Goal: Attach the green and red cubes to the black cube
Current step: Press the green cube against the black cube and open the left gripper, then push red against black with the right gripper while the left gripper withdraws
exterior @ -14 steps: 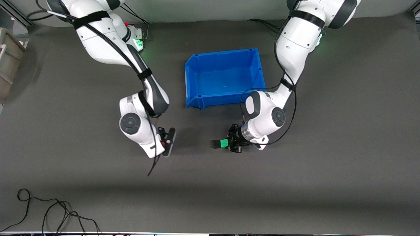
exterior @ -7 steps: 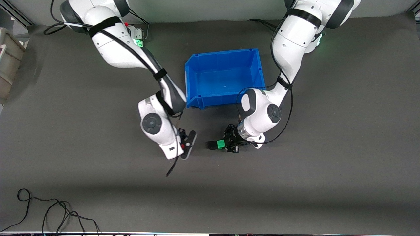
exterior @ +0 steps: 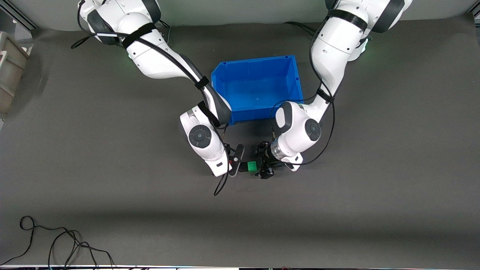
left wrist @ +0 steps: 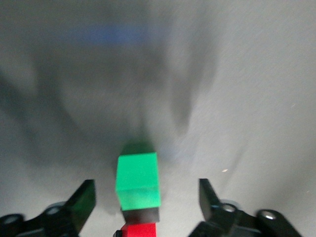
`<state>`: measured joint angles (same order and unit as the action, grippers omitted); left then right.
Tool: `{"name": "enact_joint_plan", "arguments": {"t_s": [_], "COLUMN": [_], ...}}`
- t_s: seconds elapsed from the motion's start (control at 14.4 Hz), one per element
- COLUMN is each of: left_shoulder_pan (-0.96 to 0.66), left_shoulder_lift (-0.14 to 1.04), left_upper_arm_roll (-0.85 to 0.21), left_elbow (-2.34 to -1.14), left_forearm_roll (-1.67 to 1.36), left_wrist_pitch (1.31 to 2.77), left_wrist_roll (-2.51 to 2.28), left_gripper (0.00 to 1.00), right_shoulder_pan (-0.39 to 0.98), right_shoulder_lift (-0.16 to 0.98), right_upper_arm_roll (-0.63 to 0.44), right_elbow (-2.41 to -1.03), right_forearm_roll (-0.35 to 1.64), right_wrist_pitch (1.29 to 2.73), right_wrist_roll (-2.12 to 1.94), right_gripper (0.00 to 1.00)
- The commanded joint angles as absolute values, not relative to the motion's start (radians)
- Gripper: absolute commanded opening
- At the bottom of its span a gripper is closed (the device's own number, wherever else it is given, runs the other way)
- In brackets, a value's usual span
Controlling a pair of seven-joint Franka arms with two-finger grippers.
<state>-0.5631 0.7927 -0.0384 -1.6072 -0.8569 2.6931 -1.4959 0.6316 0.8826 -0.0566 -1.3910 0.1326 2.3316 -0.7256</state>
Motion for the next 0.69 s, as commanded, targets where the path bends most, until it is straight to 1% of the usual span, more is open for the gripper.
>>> {"name": "enact_joint_plan", "arguments": {"t_s": [0.0, 0.14, 0.35, 0.62], "left_shoulder_pan": [-0.471, -0.398, -0.263, -0.099], "left_shoulder_lift": [0.761, 0.732, 0.678, 0.606], "left_upper_arm_roll": [-0.037, -0.035, -0.035, -0.035], "left_elbow": [-1.591, -1.592, -1.594, -1.592], "left_forearm_roll": [-0.841, -0.841, -0.793, -0.623], "left_wrist_pitch": [2.573, 2.487, 2.292, 2.044], "left_wrist_roll": [-1.424, -1.353, -1.247, -1.109], "left_gripper": [1.00, 1.00, 1.00, 1.00], "right_shoulder_pan": [0.632, 0.656, 0.667, 0.667], "right_shoulder_lift": [0.914, 0.936, 0.942, 0.943], "right_upper_arm_roll": [-0.060, -0.060, -0.060, -0.060], "right_elbow": [-1.336, -1.299, -1.293, -1.292], "right_forearm_roll": [0.077, 0.060, 0.058, 0.057], "right_wrist_pitch": [2.309, 2.309, 2.309, 2.310], "right_wrist_roll": [-0.721, -0.721, -0.722, -0.735], "right_gripper": [0.00, 0.00, 0.00, 0.00]}}
